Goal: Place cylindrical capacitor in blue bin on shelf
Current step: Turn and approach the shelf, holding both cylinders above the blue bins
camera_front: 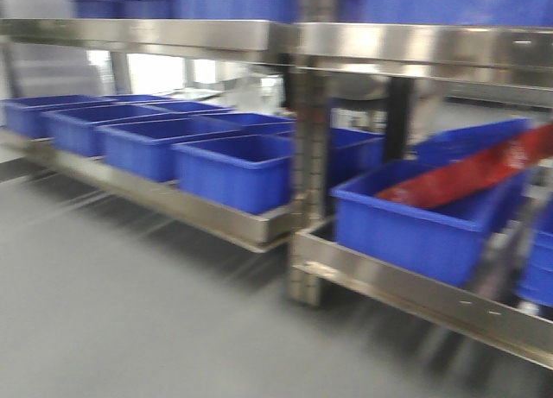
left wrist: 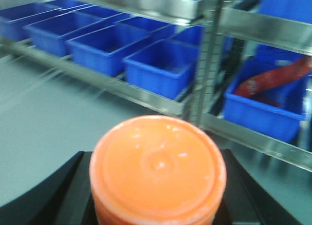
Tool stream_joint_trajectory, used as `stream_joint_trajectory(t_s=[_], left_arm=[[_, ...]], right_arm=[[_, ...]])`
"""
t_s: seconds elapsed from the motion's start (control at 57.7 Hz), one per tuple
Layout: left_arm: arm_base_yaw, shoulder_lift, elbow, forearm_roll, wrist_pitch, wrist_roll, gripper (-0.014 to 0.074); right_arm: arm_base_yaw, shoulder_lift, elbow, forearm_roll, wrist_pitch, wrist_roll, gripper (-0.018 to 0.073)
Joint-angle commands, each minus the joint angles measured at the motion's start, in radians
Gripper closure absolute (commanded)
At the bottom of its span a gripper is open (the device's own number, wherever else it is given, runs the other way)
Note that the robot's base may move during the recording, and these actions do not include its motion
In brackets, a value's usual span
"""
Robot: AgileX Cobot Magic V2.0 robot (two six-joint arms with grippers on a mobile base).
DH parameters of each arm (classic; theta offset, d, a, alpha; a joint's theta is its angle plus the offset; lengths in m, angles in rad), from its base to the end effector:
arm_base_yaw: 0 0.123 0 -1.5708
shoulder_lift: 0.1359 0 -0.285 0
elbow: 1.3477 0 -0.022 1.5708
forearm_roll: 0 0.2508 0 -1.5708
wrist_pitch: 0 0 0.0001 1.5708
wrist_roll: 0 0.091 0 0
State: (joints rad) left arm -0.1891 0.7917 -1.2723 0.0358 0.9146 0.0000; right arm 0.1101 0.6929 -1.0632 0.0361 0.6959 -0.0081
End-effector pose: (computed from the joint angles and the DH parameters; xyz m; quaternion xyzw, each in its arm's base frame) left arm 0.1127 -0.0189 0.4735 0.0780 0.8146 -0.0364 0.5735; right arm 0.1102 0.0143 0.4420 -0.0427 0.7849 0.0491 0.6162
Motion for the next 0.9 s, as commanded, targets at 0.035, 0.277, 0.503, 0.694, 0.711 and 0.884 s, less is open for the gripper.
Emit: stream_joint_trajectory(t_s=[0.035,0.277,0.503,0.694,0.711,0.884], left_arm=[[-0.007,-0.004,-0.004,-0.003,-0.021,0.0,0.0707],[-0.007,-0.004,-0.004,-0.003,-0.021,0.0,0.0707],[-0.007,-0.004,-0.004,-0.003,-0.021,0.0,0.0707],[-0.007,-0.004,-0.004,-0.003,-0.021,0.0,0.0707],[-0.007,-0.004,-0.004,-0.003,-0.021,0.0,0.0707],[-0.007,-0.004,-0.004,-0.003,-0.021,0.0,0.0707]], right_arm=[[0.002,-0.005,0.003,-0.003,-0.023,-0.004,0.0721],[0.002,-0.005,0.003,-0.003,-0.023,-0.004,0.0721],[0.002,-0.005,0.003,-0.003,-0.023,-0.004,0.0721],[0.002,-0.005,0.003,-0.003,-0.023,-0.004,0.0721],[0.002,-0.005,0.003,-0.003,-0.023,-0.004,0.0721],[0.002,-0.005,0.003,-0.003,-0.023,-0.004,0.0721]])
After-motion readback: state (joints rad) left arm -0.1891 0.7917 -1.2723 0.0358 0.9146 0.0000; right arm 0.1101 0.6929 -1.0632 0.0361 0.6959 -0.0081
